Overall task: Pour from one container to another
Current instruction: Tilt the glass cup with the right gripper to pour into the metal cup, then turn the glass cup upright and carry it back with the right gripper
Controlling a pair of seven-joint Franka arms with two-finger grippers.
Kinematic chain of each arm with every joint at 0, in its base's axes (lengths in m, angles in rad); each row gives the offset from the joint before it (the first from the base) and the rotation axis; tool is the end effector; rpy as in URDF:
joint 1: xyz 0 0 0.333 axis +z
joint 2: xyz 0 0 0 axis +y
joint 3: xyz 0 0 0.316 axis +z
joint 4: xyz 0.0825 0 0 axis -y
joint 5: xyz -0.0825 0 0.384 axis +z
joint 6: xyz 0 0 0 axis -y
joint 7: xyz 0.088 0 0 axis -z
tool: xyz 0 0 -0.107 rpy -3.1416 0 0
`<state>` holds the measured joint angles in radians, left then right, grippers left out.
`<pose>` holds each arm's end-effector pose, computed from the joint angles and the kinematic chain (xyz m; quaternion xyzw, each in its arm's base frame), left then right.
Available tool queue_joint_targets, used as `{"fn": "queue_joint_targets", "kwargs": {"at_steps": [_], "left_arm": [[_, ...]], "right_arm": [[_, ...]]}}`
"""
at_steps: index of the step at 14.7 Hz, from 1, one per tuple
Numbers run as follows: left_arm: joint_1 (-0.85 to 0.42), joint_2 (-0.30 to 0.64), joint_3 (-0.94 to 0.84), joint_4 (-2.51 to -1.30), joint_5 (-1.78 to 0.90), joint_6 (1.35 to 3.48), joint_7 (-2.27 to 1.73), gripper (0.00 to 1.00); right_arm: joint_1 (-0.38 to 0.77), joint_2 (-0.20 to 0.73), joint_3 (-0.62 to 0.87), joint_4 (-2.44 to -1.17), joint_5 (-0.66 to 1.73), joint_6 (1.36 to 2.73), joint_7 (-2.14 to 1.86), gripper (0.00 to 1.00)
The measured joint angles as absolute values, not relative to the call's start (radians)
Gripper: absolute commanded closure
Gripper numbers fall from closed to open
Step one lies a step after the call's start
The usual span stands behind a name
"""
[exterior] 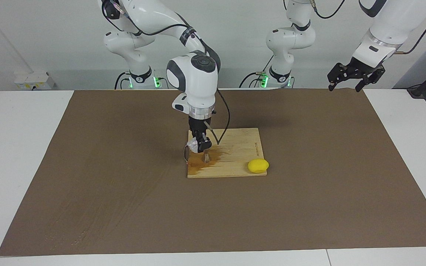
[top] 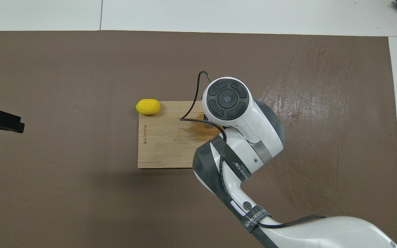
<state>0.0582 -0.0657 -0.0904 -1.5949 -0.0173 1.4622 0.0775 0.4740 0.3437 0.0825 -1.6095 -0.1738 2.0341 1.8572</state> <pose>0.5221 -0.0205 0.6393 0.9979 -0.0552 -0.0335 0.0064 0.5753 0.3392 0.4376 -0.8128 0.5774 -0.0758 0.0152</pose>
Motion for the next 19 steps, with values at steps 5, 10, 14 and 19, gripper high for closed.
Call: {"fn": "queue_joint_targets", "kwargs": {"at_steps": [5,10,14,19], "left_arm": [[0.058,-0.066,-0.090,-1.595,-0.017,1.462,0.078,0.00],[0.058,-0.066,-0.090,-1.595,-0.017,1.462,0.078,0.00],[0.058,-0.066,-0.090,-1.595,-0.017,1.462,0.078,0.00],[0.058,-0.066,-0.090,-1.595,-0.017,1.462,0.078,0.00]], "right_arm": [[0.457,0.320,0.079,-1.610,-0.081,2.019,1.857,1.00],[0.421,0.321,0.077,-1.612,0.062,2.031,1.858,1.00],[0.372,0.324,0.077,-1.613,0.182,2.054,1.858,1.00],[0.311,0.325,0.075,-1.625,0.334,2.111,1.856,1.00]]}}
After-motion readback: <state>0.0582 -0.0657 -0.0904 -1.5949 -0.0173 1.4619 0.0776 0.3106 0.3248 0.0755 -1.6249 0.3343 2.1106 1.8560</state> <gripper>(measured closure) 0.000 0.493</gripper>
